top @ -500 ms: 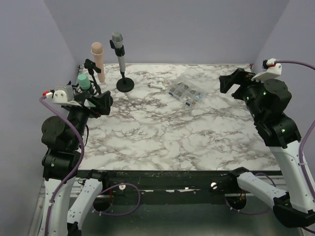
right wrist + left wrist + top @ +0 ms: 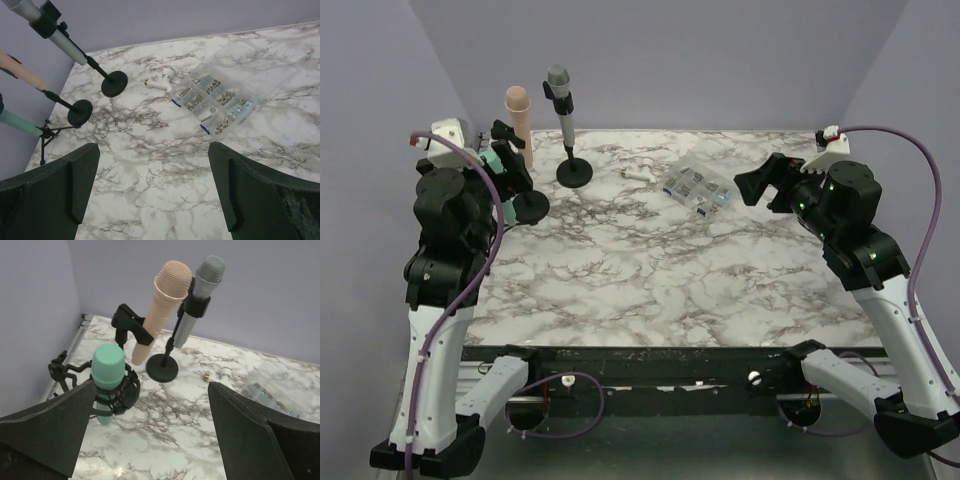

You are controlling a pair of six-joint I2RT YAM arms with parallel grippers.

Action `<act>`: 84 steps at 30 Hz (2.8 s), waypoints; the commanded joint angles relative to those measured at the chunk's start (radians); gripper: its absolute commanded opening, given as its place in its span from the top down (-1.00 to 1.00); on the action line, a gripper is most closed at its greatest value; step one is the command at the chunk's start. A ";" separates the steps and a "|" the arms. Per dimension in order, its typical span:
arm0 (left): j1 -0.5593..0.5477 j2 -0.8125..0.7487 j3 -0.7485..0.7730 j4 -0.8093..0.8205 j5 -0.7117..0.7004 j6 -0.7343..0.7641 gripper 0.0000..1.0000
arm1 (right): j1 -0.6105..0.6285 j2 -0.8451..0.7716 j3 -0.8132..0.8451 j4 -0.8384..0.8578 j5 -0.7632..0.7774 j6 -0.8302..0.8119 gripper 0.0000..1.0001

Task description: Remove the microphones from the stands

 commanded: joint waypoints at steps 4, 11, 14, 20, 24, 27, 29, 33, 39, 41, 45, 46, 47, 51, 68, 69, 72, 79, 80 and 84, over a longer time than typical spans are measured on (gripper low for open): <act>0.061 0.232 0.168 -0.100 -0.127 0.020 -0.97 | 0.004 -0.031 0.005 0.023 -0.083 0.000 -1.00; 0.113 0.369 0.218 -0.126 -0.185 -0.021 -0.93 | 0.004 -0.037 0.006 0.006 -0.094 -0.009 -1.00; 0.124 0.378 0.185 -0.103 -0.215 -0.012 -0.90 | 0.004 -0.036 0.002 0.004 -0.101 -0.009 -1.00; 0.138 0.391 0.119 -0.035 -0.199 0.018 -0.81 | 0.004 -0.031 -0.013 0.009 -0.115 0.001 -1.00; 0.139 0.391 0.080 -0.006 -0.205 0.017 -0.71 | 0.004 -0.032 -0.015 0.008 -0.119 0.007 -1.00; 0.139 0.384 0.045 0.027 -0.208 0.019 -0.61 | 0.004 -0.038 -0.015 0.008 -0.116 0.008 -1.00; 0.139 0.382 0.030 0.042 -0.203 0.022 -0.50 | 0.004 -0.038 -0.012 0.004 -0.116 0.007 -1.00; 0.139 0.390 0.021 0.046 -0.198 0.022 -0.36 | 0.003 -0.037 -0.005 -0.009 -0.116 0.008 -1.00; 0.139 0.377 0.023 0.067 -0.194 0.056 0.04 | 0.004 -0.047 0.002 -0.015 -0.115 0.012 -1.00; 0.139 0.371 0.033 0.070 -0.194 0.071 0.17 | 0.003 -0.049 0.001 -0.015 -0.116 0.013 -1.00; 0.139 0.358 0.065 0.068 -0.194 0.100 0.58 | 0.004 -0.054 -0.003 -0.015 -0.115 0.015 -1.00; 0.139 0.352 0.071 0.071 -0.196 0.107 0.62 | 0.003 -0.054 -0.004 -0.016 -0.115 0.016 -1.00; 0.139 0.346 0.081 0.070 -0.198 0.113 0.67 | 0.004 -0.054 -0.005 -0.017 -0.115 0.016 -1.00; 0.138 0.318 0.130 0.070 -0.192 0.137 0.78 | 0.004 -0.055 -0.009 -0.021 -0.111 0.014 -1.00; 0.126 0.176 0.386 0.023 -0.038 0.122 1.00 | 0.004 -0.043 -0.031 -0.013 0.070 0.040 -1.00; 0.127 0.168 0.402 0.008 -0.009 0.108 1.00 | 0.004 -0.045 -0.033 -0.012 0.073 0.034 -1.00; 0.126 0.129 0.416 -0.031 0.109 0.053 1.00 | 0.003 -0.044 -0.039 -0.032 0.085 0.026 -1.00; 0.127 0.036 0.251 -0.013 0.548 -0.113 1.00 | 0.004 -0.014 -0.085 0.029 -0.207 -0.016 -1.00; 0.127 0.031 0.217 0.004 0.627 -0.144 1.00 | 0.004 -0.001 -0.087 0.037 -0.256 -0.014 -1.00; 0.124 0.024 0.037 0.147 0.893 -0.301 1.00 | 0.004 0.073 -0.092 0.074 -0.421 0.025 -0.93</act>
